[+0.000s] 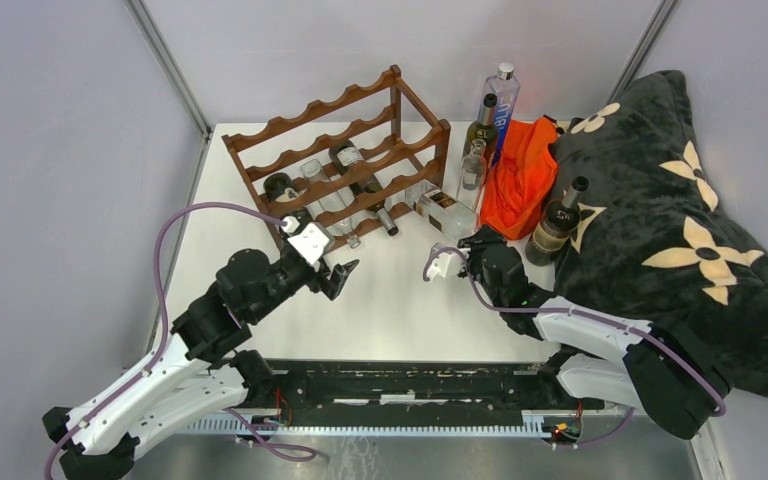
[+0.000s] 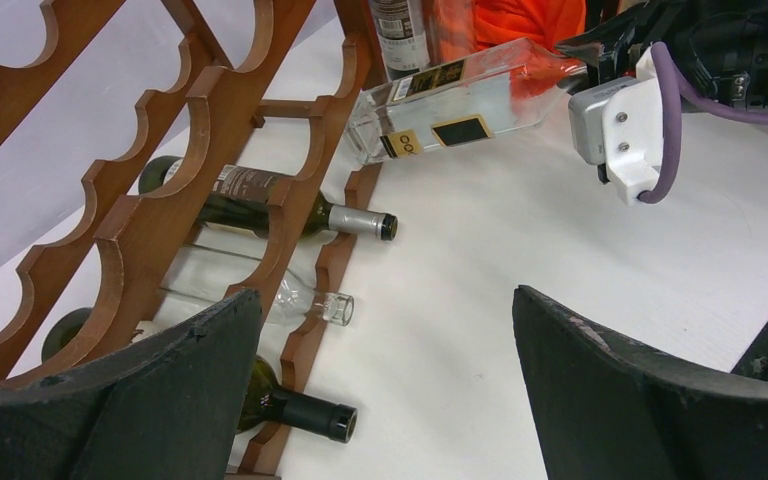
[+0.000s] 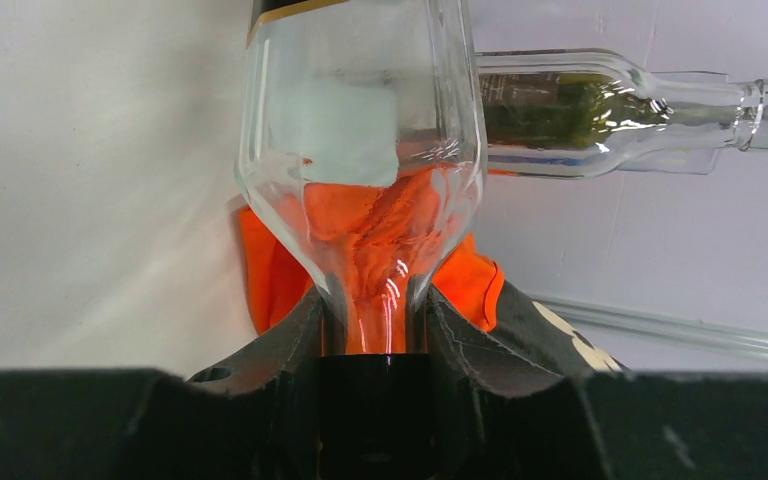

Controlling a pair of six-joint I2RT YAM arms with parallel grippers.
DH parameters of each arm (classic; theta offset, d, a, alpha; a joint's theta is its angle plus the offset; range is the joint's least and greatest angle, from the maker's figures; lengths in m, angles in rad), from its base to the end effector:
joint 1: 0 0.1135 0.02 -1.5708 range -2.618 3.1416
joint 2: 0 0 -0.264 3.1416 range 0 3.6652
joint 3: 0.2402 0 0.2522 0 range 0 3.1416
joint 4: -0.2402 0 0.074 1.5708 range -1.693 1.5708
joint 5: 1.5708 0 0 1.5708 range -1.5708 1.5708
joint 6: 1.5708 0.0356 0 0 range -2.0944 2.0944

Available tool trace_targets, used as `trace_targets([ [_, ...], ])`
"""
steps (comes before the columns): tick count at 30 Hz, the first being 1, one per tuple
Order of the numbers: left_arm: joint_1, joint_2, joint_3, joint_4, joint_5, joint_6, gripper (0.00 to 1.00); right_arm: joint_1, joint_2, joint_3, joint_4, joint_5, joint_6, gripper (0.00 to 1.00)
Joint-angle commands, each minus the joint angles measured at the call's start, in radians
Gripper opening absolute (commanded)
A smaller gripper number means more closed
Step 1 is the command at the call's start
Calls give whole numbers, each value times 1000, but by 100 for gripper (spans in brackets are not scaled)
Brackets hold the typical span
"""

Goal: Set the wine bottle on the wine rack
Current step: Place the wine bottle in the wine rack.

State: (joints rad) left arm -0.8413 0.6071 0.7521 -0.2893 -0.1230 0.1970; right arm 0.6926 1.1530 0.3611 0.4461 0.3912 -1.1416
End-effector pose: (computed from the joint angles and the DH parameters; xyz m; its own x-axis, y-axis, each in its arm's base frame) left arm 0.1000 -0.1053 0.3431 0.0350 0.2523 -0.9670 0.6650 0.7164 0.2110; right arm 0.1843 0.1353 0.1864 0.1772 -0.9453 -0.2740 -0.3680 0.1946 -0.9093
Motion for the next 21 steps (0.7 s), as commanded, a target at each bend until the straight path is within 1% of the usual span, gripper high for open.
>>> trace_targets([
  [1,11,-10,3,51,21,-6,100,1,-23,98,300,33,45,0],
  [5,18,-8,3,53,32,-8,100,7,-7,97,310,29,46,0],
  [12,25,-7,3,55,39,-8,100,23,76,102,376,76,37,2],
  [18,30,-9,1,53,44,-9,100,32,159,132,358,74,45,3],
  [21,32,-9,1,55,53,-10,100,33,218,160,355,74,51,6],
])
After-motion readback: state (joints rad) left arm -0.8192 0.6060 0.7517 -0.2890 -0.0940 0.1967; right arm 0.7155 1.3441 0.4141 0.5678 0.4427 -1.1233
